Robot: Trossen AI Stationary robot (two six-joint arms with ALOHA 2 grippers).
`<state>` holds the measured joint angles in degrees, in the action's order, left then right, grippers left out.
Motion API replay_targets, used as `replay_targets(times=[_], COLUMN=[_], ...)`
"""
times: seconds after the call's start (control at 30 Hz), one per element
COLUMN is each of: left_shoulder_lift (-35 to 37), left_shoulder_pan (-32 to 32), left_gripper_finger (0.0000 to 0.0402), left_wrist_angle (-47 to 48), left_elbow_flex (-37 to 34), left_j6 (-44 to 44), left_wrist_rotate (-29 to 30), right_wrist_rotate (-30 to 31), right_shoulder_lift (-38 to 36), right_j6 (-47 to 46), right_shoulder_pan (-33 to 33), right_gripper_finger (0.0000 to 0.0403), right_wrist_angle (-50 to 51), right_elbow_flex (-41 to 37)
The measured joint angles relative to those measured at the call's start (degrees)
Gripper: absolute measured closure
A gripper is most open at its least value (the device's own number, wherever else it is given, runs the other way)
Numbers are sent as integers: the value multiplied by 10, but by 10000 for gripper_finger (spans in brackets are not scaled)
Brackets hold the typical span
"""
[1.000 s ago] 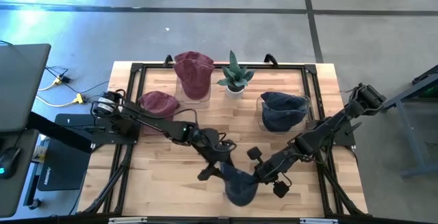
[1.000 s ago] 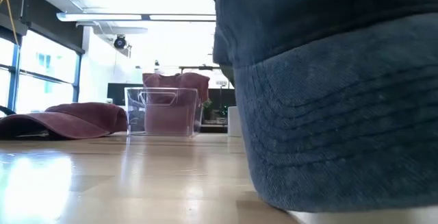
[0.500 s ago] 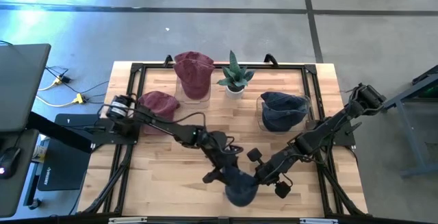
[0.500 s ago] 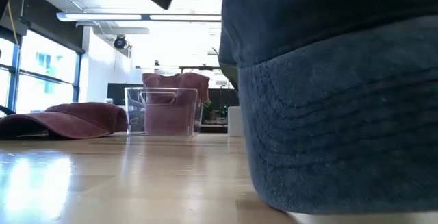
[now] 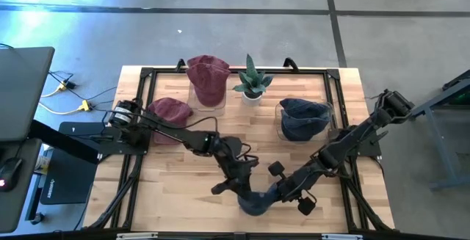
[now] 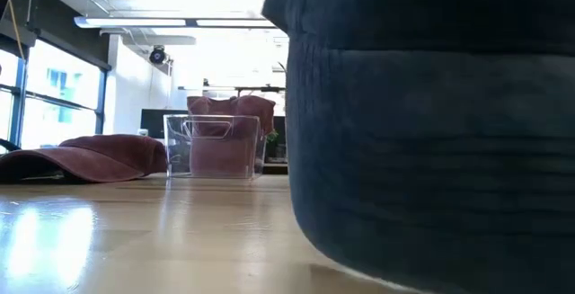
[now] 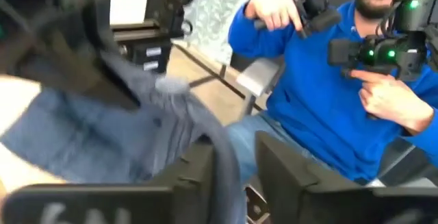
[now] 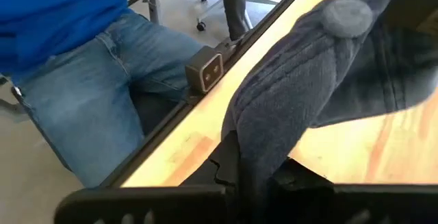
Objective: Pick & Place hat
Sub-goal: Put the blue cap into the right transparent bin
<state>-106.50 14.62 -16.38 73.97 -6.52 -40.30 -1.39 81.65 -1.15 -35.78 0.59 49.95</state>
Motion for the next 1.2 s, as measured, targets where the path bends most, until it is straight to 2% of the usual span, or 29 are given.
replay_targets(times=[0.2, 0.4, 0.5, 0.73, 0.83, 0.9, 1.0, 1.1, 1.2], left_shoulder_lift=[0, 0, 0, 4, 17, 19, 29, 37, 49], left_shoulder_pan=[0, 0, 0, 0, 0, 0, 0, 0, 0], left_gripper_finger=[392, 387, 397, 397, 397, 397, 397, 397, 397], left_wrist_angle=[18, 16, 16, 34, 65, 81, 88, 91, 88], left_elbow_flex=[-1, -1, -1, -1, -1, -1, -2, -1, -2], left_j6=[-6, -6, -6, 21, 37, 47, 60, 64, 70], left_wrist_rotate=[1, 17, 23, 50, 59, 64, 64, 64, 64], right_wrist_rotate=[-1, -15, -48, -101, -116, -123, -126, -124, -96], right_shoulder_lift=[0, 0, 0, 20, 18, 12, -1, -12, -13], right_j6=[-16, -25, -37, -47, -47, -51, -64, -88, -89], right_shoulder_pan=[-10, 0, 20, 55, 56, 51, 47, 45, 41], right_gripper_finger=[386, 373, 338, 228, 208, 209, 232, 274, 327], right_wrist_angle=[0, -14, -46, -101, -109, -109, -110, -93, -74], right_elbow_flex=[0, -1, -2, -2, -2, -2, -2, -2, -2])
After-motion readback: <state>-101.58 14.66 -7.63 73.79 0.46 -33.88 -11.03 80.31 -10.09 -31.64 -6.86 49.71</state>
